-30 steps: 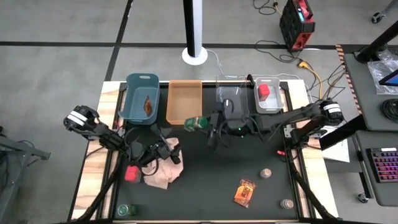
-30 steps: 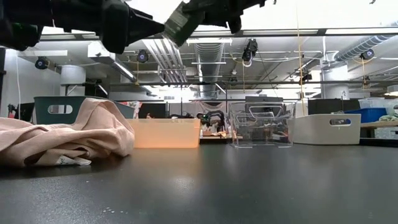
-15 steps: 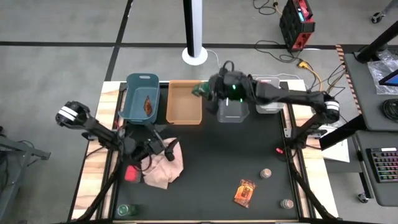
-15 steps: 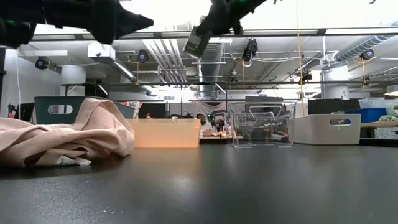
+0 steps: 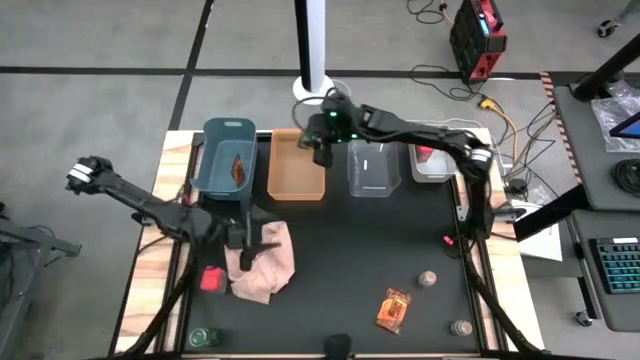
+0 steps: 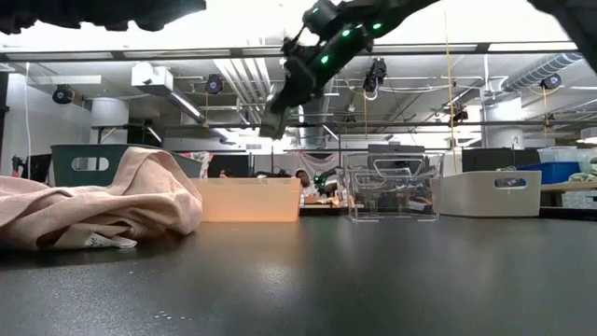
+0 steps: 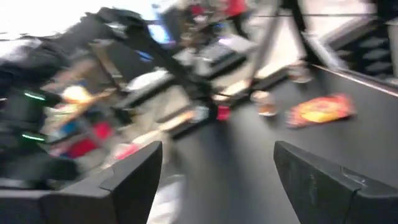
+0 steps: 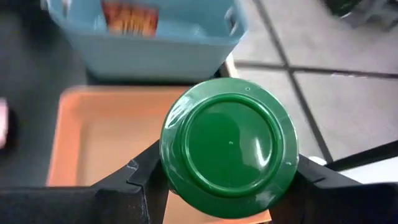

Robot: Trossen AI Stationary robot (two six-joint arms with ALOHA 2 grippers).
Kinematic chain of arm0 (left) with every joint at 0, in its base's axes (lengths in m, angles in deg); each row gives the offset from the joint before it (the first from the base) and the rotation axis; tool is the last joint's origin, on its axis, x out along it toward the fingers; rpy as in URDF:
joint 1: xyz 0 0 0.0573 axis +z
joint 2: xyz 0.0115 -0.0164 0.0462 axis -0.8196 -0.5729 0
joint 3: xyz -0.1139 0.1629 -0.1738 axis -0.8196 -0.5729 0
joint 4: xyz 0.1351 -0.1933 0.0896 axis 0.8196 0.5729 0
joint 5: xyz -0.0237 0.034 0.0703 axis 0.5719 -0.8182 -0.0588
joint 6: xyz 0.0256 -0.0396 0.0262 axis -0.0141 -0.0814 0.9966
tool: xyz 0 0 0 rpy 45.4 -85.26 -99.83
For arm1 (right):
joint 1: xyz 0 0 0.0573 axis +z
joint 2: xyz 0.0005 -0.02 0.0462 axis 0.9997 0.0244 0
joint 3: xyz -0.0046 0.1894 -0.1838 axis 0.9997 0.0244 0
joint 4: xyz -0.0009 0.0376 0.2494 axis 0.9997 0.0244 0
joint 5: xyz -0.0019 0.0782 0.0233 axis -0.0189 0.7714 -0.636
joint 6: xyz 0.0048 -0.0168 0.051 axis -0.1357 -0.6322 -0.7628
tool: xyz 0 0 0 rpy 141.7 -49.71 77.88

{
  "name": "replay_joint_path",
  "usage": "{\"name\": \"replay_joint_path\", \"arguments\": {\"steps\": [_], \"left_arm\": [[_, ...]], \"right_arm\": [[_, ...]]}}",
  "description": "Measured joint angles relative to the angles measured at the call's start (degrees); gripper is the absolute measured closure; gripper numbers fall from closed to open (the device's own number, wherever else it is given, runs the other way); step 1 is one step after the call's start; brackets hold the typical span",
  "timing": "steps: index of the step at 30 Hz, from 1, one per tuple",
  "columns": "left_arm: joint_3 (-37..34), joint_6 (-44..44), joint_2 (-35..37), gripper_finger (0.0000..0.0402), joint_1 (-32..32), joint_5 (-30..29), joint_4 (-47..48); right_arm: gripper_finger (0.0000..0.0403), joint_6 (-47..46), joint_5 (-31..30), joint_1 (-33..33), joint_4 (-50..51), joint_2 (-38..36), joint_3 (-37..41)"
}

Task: Sort spices by type
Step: Put the top green seasoning bottle into the orange bin

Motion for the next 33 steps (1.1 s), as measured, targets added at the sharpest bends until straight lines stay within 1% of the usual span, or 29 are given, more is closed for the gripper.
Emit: {"name": "replay_joint_path", "arguments": {"steps": [4, 7, 9, 13, 16, 18, 21, 26, 33], "left_arm": [[-0.58, 2.91, 4.32, 0.0111, 0.04, -11.12, 0.21], [-0.76, 3.4, 5.9, 0.0111, 0.04, -18.66, 1.03], [-0.76, 3.72, 6.36, 0.0111, 0.04, -22.65, 1.48], [-0.78, 4.34, 6.61, 0.0111, -0.03, -30.83, 3.63], [-0.83, 4.44, 6.45, 0.0111, -0.01, -35.65, 5.15], [-0.83, 4.55, 6.15, 0.0111, -0.01, -37.01, 5.49], [-0.85, 5.79, 6.21, 0.0111, -0.01, -37.17, 5.43], [-0.85, 7.34, 6.45, 0.0111, -0.01, -37.28, 5.51], [-0.85, 7.91, 6.27, 0.0111, -0.01, -37.28, 5.98]], "right_arm": [[0.021, 3.91, -0.04, 0.0, 7.87, 7.18, -10.11], [0.021, 5.54, 0.02, -0.22, 11.02, 11.72, -17.33], [0.021, 6.02, 0.36, -0.42, 12.54, 14.76, -21.39], [0.021, 5.66, 5.29, -1.2, 14.27, 20.17, -27.77], [0.021, 6.3, 5.61, -1.59, 15.15, 23.4, -31.28], [0.021, 6.32, 5.55, -1.86, 15.71, 25.39, -32.85], [0.021, 6.55, 5.51, -1.99, 16.15, 27.28, -32.98], [0.021, 6.56, 6.07, -1.99, 17.26, 28.12, -32.98], [0.021, 5.66, 12.83, -1.99, 19.61, 28.23, -32.89]]}}
